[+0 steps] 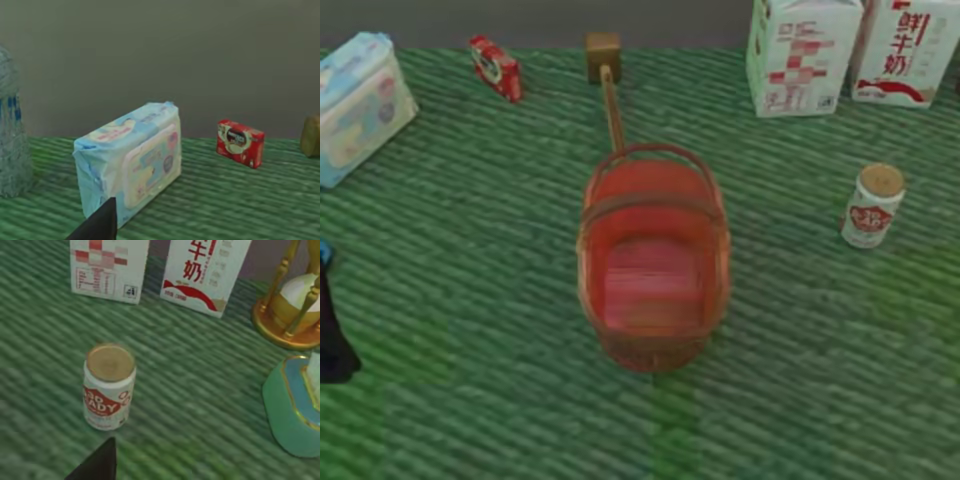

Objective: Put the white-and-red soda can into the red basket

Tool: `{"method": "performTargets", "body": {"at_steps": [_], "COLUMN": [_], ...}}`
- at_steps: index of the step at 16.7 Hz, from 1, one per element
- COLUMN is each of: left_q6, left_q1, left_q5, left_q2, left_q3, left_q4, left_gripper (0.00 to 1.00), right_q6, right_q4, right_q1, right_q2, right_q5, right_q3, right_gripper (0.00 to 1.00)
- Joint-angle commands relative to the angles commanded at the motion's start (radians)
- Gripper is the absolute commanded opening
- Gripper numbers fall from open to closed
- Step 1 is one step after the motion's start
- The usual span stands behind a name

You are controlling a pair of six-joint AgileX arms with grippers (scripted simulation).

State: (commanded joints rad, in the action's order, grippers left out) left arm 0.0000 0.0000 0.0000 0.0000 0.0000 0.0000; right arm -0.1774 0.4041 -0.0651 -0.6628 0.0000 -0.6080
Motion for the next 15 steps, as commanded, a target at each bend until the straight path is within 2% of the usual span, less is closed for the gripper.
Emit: {"method": "performTargets", "body": {"at_steps": [10,15], "left_q6": [0.000,0.000], "left_q1": [0.000,0.000], "left_q5": [0.000,0.000], "left_q2": [0.000,0.000], "left_q3": [0.000,0.000], "left_q4": [0.000,0.000], "left_gripper": [1.00,1.00], "right_q6": [-0.247,-0.335], "right_q4": [0.567,0.776], "right_q1": [-0.091,-0.122], "right_q2": [-1.117,-1.511], "right_q5": [-0.002,0.001], "right_q3": [-0.962,-1.288], "right_gripper": [1.00,1.00]}}
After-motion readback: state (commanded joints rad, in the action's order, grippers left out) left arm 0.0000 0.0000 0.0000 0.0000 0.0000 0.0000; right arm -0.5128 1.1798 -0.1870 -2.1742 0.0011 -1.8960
